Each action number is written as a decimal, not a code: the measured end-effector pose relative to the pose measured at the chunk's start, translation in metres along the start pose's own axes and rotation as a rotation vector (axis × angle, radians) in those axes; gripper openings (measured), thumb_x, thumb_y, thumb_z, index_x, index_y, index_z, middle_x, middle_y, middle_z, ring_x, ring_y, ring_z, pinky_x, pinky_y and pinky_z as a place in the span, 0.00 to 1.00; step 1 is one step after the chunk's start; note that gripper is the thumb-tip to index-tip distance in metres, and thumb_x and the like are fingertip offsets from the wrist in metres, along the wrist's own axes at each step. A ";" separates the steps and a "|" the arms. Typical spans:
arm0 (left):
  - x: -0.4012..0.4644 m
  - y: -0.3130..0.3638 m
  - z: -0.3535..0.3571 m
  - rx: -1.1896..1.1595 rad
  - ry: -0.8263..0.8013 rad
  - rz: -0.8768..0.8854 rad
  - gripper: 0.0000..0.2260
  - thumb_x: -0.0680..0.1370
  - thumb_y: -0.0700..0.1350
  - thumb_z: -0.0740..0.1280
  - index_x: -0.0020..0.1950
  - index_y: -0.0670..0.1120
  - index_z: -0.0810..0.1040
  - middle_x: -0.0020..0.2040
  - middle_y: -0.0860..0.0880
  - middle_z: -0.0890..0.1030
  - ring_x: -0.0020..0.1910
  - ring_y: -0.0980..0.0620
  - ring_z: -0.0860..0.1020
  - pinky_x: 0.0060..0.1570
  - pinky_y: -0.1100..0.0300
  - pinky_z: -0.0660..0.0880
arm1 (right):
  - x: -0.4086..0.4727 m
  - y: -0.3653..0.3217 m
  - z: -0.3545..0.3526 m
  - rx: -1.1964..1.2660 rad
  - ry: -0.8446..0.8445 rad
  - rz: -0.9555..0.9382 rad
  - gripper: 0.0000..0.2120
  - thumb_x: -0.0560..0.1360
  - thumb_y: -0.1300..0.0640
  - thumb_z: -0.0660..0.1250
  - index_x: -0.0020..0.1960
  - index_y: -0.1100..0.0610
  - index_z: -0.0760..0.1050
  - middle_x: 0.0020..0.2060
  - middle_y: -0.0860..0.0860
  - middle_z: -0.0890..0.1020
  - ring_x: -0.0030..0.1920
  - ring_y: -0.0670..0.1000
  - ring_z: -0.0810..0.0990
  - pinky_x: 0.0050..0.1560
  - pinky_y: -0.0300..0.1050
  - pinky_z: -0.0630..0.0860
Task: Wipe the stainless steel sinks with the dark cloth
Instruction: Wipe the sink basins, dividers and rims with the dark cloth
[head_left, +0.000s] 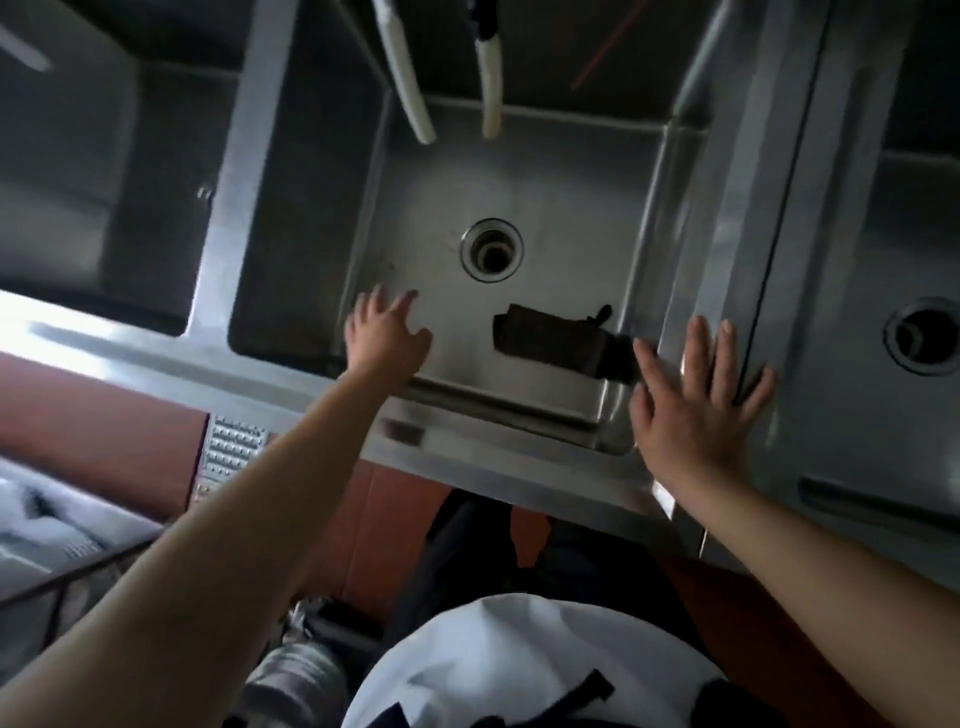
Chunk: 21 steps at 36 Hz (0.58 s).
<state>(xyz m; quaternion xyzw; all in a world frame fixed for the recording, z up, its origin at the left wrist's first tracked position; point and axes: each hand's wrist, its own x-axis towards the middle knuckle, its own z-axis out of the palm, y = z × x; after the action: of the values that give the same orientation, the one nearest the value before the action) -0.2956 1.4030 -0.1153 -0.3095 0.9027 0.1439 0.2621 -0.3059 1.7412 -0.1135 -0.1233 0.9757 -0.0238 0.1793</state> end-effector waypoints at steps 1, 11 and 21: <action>-0.006 -0.017 -0.008 -0.034 0.076 -0.047 0.29 0.78 0.52 0.66 0.78 0.55 0.61 0.81 0.45 0.53 0.80 0.43 0.49 0.77 0.45 0.50 | 0.001 0.000 0.000 0.005 0.001 -0.002 0.25 0.79 0.45 0.52 0.76 0.41 0.61 0.80 0.55 0.49 0.79 0.60 0.40 0.70 0.76 0.43; -0.031 -0.112 -0.043 -0.123 0.307 -0.207 0.34 0.80 0.54 0.65 0.81 0.55 0.50 0.82 0.47 0.45 0.80 0.42 0.42 0.77 0.42 0.44 | 0.047 -0.089 0.010 0.470 -0.414 -0.188 0.28 0.79 0.52 0.63 0.77 0.43 0.60 0.80 0.50 0.51 0.79 0.54 0.51 0.76 0.58 0.56; 0.071 -0.122 -0.074 0.108 0.376 0.116 0.36 0.81 0.56 0.62 0.82 0.54 0.43 0.82 0.49 0.42 0.80 0.44 0.39 0.78 0.46 0.38 | 0.129 -0.114 0.108 0.021 -0.710 -0.107 0.30 0.81 0.38 0.50 0.78 0.36 0.39 0.79 0.45 0.36 0.78 0.55 0.34 0.74 0.70 0.42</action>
<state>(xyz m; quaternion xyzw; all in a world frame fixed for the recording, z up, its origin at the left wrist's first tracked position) -0.2935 1.2439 -0.1066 -0.2638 0.9584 0.0501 0.0966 -0.3580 1.5988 -0.2488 -0.1730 0.8444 0.0010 0.5070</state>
